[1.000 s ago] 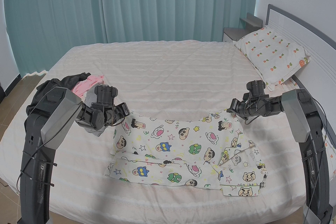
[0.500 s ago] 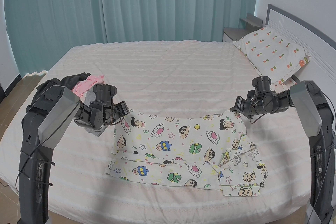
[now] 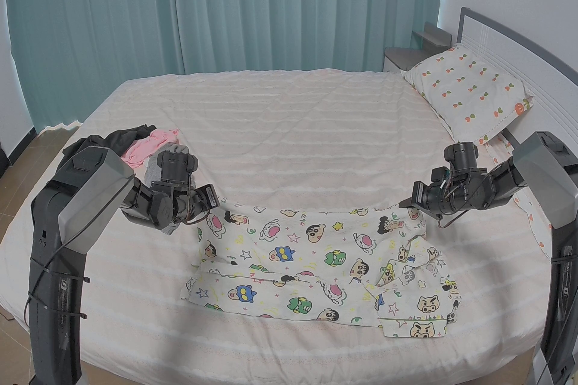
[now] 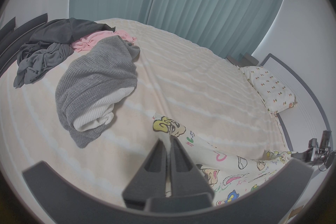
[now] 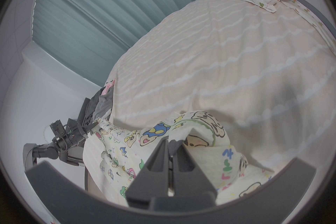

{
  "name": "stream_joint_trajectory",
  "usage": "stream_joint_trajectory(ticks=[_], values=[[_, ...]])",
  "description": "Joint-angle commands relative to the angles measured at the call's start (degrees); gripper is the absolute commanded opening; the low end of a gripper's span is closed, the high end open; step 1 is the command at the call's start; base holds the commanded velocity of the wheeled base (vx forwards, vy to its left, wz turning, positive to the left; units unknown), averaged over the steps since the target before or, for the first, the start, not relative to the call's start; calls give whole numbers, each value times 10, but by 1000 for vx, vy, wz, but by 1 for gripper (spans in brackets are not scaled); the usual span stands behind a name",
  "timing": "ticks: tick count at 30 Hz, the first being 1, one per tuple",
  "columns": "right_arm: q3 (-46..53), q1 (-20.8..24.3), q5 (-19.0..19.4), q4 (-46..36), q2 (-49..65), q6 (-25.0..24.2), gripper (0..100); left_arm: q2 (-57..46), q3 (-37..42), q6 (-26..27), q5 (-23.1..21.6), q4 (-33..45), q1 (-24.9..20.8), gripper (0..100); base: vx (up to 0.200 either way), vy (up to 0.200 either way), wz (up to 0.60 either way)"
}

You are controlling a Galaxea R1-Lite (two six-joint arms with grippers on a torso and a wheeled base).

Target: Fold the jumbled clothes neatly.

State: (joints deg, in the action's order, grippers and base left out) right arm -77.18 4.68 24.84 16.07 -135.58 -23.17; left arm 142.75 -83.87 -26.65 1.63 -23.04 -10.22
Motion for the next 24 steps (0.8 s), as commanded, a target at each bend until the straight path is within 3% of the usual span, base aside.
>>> stream_joint_trajectory(ticks=[1,14,24], values=[[74,1,4,20,50,28,0,-16,49,5,-1,-21,-1,0,0,0,0],[264,9,3,138,70,106,0,-32,180,27,-1,-111,-6,0,0,0,0],[336,18,3,160,66,129,0,-32,242,28,-31,-142,-15,0,0,0,0]])
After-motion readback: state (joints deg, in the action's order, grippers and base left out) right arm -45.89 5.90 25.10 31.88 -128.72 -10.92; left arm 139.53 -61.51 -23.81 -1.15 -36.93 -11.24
